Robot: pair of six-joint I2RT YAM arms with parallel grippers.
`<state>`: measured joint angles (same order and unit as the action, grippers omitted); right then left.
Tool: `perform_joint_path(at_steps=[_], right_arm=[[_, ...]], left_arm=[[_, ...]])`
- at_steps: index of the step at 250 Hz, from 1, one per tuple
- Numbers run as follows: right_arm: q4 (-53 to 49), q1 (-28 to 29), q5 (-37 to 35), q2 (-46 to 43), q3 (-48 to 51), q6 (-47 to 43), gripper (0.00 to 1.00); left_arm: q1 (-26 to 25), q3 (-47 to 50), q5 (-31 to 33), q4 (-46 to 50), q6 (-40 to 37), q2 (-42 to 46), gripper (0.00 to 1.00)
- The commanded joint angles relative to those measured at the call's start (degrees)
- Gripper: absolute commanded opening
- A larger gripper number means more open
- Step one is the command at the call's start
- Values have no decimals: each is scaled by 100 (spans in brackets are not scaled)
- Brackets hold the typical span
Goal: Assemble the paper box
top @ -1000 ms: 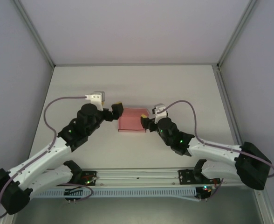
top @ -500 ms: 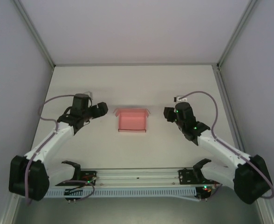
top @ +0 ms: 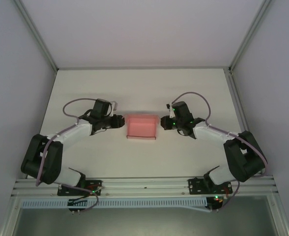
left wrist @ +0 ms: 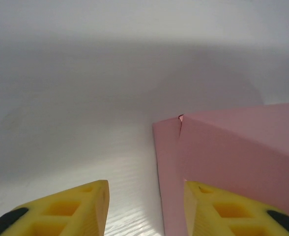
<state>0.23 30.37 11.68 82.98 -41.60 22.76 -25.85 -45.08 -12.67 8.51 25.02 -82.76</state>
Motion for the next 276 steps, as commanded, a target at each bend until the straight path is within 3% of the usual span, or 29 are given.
perform_joint_path(at_steps=[1,35,127,231,250,276], right_arm=[[359,71,617,153,-148,-22,18],[425,249,770,367,-324,-163,17],[23,481,342,458,-684,-514,21],[1396,749,-365,-35,923,-962,19],[1305,782,-594,-167,1004,-1004,19],[1002,795,-909,-276,965,-1055,19]], left_arm=[[-113,-291,-283,-354,-329,-145,42],[-157,-282,-287,-427,-370,-108,42],[-333,-246,-344,-351,-587,-130,42],[-339,536,-63,-348,-480,271,40],[-342,638,99,-297,-362,402,40],[-349,591,825,166,-139,561,41]])
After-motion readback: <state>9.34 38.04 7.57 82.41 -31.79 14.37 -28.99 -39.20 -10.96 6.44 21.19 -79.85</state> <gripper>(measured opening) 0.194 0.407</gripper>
